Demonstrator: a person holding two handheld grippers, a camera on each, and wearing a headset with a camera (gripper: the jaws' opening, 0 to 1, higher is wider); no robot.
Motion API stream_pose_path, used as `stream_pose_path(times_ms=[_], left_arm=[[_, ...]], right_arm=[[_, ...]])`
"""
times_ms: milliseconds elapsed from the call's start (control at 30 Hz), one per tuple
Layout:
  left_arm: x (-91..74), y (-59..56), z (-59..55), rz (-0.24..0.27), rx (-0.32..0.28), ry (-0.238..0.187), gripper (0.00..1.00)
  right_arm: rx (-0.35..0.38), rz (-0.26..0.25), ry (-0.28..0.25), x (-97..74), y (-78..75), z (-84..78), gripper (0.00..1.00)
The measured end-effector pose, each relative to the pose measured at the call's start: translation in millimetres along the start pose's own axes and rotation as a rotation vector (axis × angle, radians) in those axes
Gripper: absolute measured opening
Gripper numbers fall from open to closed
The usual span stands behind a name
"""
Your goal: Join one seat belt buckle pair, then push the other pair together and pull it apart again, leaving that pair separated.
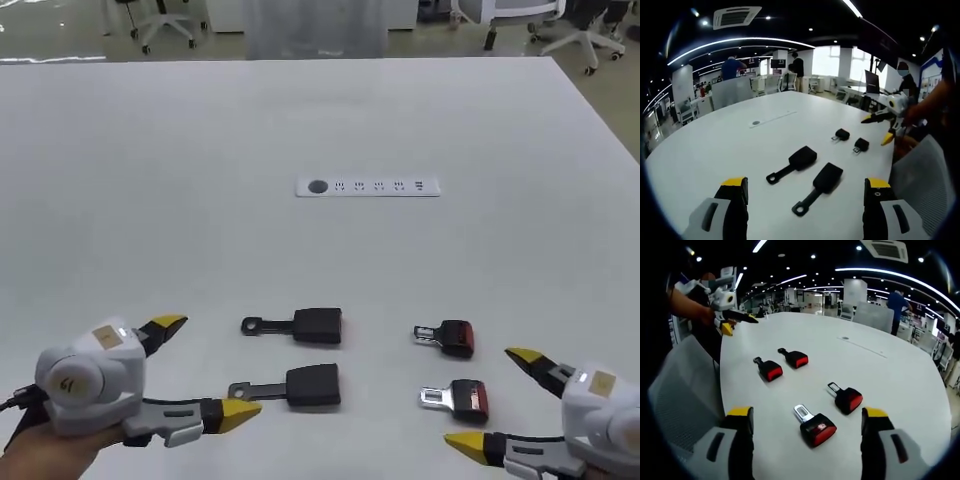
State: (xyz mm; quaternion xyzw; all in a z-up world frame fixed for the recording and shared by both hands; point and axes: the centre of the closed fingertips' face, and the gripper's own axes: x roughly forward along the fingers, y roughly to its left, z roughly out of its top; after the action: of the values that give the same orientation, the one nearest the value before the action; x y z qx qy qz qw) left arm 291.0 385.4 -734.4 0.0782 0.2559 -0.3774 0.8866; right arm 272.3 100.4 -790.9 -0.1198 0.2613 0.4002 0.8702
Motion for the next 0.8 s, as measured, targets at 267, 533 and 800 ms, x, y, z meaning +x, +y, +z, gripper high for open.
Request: stream_pose_path(times_ms=[267, 533, 800], left_arm=[[13.2, -6.8, -2.9, -0.032, 0.026, 0.022, 0.97], [27.8, -11.2, -8.9, -0.073, 0.033, 0.047, 0.96], [40.6, -16.4, -17.8, -0.115, 0.062, 0.082, 0.92]], right_arm=[[-0.011, 0.025, 0.021, 5.5, -2.0, -2.1, 0.88], [-0.026, 0.051, 0.056, 11.0, -5.9, -9.5, 0.84], [-0.053, 0.094, 0.101, 15.3, -5.9, -19.1, 0.82]])
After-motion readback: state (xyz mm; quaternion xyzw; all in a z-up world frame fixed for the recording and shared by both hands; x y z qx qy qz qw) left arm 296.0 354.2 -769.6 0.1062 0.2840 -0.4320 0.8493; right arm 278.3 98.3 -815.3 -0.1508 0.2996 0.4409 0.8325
